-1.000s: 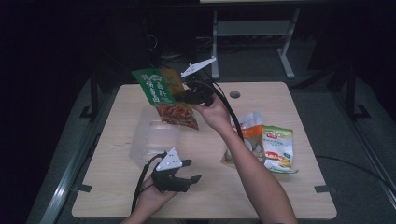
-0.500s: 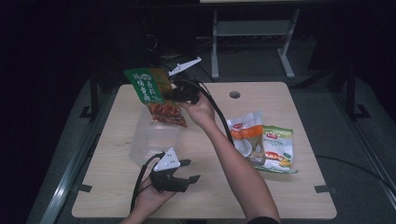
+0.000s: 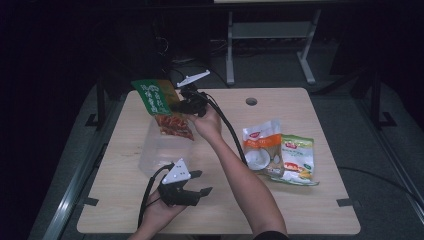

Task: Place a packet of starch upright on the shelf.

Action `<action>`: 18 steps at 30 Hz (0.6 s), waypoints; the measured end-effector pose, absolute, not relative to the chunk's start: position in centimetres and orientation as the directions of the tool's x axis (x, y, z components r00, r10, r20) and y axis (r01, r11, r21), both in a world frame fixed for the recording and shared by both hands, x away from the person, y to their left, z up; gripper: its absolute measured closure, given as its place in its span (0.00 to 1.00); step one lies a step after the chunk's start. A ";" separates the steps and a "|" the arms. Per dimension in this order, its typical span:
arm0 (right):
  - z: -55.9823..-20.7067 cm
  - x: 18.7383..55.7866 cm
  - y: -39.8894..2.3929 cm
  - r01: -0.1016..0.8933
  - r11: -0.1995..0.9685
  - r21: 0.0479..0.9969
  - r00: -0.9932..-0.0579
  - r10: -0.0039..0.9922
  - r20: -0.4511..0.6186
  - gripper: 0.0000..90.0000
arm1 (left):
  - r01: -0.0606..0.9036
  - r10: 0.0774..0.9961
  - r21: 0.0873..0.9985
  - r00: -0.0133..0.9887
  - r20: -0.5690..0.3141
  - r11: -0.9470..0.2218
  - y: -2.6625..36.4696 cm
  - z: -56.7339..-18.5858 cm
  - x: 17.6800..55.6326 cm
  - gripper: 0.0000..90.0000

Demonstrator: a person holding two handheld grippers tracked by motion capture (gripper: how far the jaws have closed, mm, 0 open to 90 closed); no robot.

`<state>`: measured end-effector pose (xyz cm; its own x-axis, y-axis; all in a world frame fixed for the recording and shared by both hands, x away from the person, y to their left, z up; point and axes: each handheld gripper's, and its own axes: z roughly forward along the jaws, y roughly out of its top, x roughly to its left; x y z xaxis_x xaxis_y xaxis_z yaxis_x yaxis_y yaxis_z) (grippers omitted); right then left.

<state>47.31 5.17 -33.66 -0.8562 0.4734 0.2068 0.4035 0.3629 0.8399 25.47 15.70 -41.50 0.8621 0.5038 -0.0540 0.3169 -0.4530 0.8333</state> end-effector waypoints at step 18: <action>-36.4 47.7 4.2 0.445 0.341 0.828 -0.821 0.525 0.225 0.99 | 0.318 0.500 0.831 0.864 -0.057 -0.456 15.5 -41.6 25.4 0.40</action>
<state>47.65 4.24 -36.41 -0.8209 0.5248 0.2250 0.4451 0.3412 0.8279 25.44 15.54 -41.60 0.8642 0.5000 -0.0567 0.3183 -0.4558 0.8312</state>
